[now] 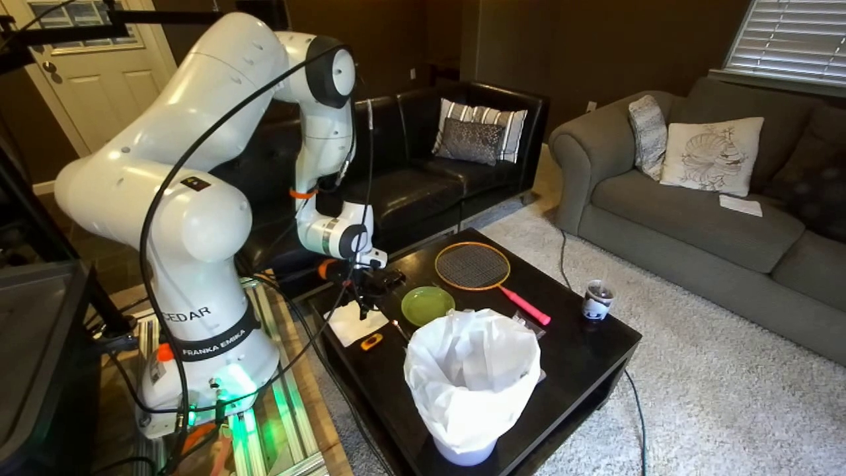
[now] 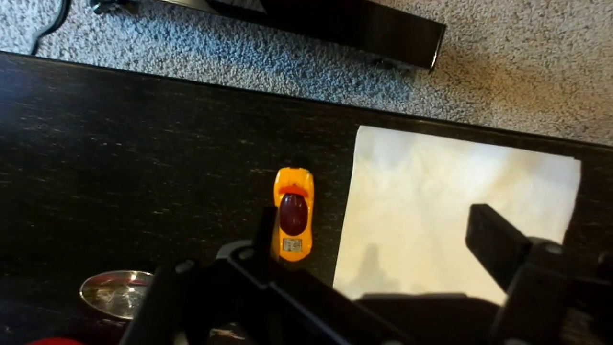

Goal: Turn the orange object to the left

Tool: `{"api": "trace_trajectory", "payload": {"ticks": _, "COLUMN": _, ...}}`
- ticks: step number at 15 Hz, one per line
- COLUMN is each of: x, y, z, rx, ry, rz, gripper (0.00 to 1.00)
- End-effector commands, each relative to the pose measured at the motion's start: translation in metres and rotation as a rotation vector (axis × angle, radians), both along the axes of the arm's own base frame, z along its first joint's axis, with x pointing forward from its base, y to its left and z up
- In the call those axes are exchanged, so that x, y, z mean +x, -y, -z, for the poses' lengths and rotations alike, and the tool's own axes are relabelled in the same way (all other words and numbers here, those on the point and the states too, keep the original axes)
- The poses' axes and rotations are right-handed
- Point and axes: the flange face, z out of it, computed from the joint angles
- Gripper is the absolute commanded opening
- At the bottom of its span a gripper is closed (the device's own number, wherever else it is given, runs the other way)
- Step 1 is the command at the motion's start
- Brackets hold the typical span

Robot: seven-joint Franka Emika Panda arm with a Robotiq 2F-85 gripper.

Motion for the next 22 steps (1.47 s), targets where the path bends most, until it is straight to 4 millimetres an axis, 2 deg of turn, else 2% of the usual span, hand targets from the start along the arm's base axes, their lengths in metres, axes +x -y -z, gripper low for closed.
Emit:
{"api": "trace_trajectory", "payload": {"ticks": 1, "x": 0.004, "y": -0.003, "z": 0.022, "rx": 0.01, "ry": 0.006, "rz": -0.011, "gripper": 1.0}}
{"api": "trace_trajectory", "payload": {"ticks": 14, "x": 0.023, "y": 0.013, "z": 0.076, "rx": 0.005, "ry": -0.013, "rz": -0.015, "gripper": 1.0}}
{"api": "trace_trajectory", "payload": {"ticks": 22, "x": 0.034, "y": 0.033, "z": 0.097, "rx": 0.011, "ry": -0.018, "rz": 0.013, "gripper": 1.0}}
